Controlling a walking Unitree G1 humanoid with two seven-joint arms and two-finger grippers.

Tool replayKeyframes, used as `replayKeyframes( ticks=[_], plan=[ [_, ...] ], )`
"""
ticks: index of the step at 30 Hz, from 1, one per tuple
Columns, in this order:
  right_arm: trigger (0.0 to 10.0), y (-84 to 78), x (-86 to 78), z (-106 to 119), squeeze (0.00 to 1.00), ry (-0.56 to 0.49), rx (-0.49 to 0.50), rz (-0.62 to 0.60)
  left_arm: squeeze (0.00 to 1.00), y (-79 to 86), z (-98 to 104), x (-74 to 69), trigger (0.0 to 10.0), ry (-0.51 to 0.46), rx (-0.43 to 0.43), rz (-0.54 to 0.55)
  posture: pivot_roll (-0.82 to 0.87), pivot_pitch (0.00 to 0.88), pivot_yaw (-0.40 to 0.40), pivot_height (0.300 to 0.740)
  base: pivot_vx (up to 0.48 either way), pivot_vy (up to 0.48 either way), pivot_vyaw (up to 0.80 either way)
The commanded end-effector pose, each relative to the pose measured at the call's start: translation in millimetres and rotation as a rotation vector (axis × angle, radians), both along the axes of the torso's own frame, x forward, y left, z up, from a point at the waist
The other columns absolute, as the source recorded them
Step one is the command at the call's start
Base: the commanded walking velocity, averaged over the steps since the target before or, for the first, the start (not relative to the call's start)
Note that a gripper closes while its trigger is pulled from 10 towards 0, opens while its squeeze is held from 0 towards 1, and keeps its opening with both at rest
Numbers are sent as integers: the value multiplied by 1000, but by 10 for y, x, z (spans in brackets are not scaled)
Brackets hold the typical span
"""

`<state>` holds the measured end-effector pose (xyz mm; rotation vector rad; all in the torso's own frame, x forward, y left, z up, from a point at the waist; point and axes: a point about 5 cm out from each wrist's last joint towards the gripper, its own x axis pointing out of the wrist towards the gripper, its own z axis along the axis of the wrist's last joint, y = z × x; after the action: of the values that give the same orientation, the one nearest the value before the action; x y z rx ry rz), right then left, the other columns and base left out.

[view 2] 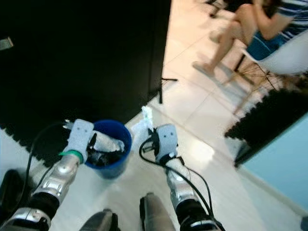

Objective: Clean up the room

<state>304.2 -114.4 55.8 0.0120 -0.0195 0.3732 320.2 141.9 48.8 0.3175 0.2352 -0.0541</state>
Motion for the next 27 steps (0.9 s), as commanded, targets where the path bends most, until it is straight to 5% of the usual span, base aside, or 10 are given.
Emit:
replayKeyframes(
  ticks=[1,27],
  plan=[
    [10000,58,-30,-22,0,14,24,26,0,71,-75,-44,10000,34,15,22,-3,0,17,685,0,0,0],
    [10000,44,-30,3,0,12,82,27,0,69,-73,-39,10000,37,21,21,-4,0,22,740,0,0,0]
  ],
)
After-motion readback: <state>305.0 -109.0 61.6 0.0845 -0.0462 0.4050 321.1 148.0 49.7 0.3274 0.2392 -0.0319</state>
